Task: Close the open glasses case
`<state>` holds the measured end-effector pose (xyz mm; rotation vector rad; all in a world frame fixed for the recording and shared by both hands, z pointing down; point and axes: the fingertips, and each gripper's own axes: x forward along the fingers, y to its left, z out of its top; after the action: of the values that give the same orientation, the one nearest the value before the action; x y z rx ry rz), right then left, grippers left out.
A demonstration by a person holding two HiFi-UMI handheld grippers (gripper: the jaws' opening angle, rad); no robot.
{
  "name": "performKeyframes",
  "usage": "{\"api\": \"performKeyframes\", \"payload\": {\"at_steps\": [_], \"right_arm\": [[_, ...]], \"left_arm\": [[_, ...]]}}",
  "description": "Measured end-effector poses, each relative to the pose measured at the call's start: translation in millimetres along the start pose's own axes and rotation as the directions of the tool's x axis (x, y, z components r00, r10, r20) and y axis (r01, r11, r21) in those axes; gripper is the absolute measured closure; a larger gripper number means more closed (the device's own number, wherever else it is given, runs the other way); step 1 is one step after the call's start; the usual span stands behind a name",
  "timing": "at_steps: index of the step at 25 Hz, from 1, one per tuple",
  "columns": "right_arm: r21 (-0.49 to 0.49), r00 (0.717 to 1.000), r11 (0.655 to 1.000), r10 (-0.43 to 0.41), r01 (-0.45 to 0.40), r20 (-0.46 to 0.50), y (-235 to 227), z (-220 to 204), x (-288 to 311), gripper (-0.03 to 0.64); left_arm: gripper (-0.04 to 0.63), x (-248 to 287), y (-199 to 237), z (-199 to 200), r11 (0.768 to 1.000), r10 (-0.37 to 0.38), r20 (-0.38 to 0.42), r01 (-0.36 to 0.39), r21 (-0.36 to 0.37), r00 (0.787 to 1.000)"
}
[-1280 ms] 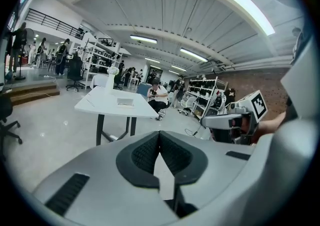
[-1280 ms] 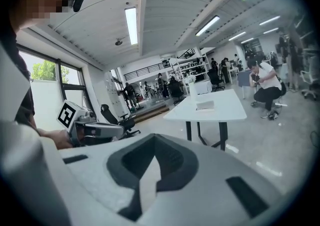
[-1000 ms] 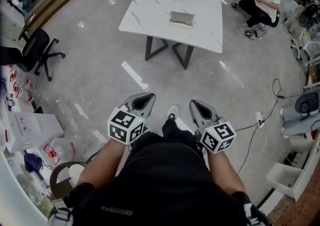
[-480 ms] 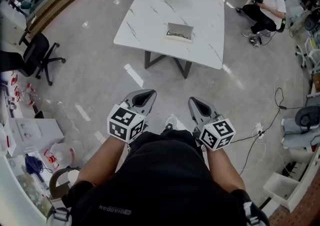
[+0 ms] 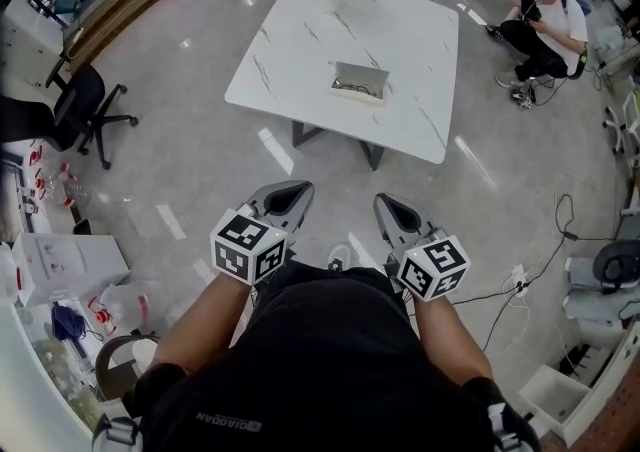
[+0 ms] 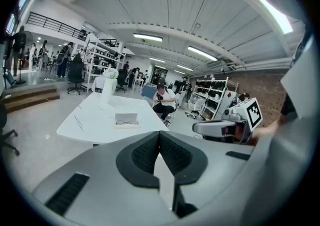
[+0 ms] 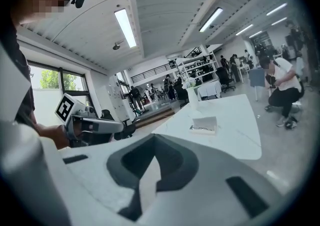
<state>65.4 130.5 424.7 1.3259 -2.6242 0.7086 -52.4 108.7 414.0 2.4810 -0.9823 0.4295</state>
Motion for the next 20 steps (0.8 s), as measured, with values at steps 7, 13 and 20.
{"api": "performKeyframes", "payload": {"at_steps": [7,13,20], "right_arm": [[-0.005,0.999,1.000,0.030,-0.030,-0.014,-23,2,7,0.615],[0.023,0.999,0.999,0.042,-0.041,-0.028,-33,-4,8,0.615],[0.033,1.000,0.999,0.021,-0.020,-0.022,-47,-3,5,0.615]], "left_arm": [[0.592,24,0,5,0.999,0.035,-0.012,-0.035,0.006,0.999],[0.592,34,1,4,0.999,0.047,-0.042,-0.047,0.002,0.998],[0.591,44,-3,9,0.999,0.037,-0.043,-0.037,0.007,0.998]]}}
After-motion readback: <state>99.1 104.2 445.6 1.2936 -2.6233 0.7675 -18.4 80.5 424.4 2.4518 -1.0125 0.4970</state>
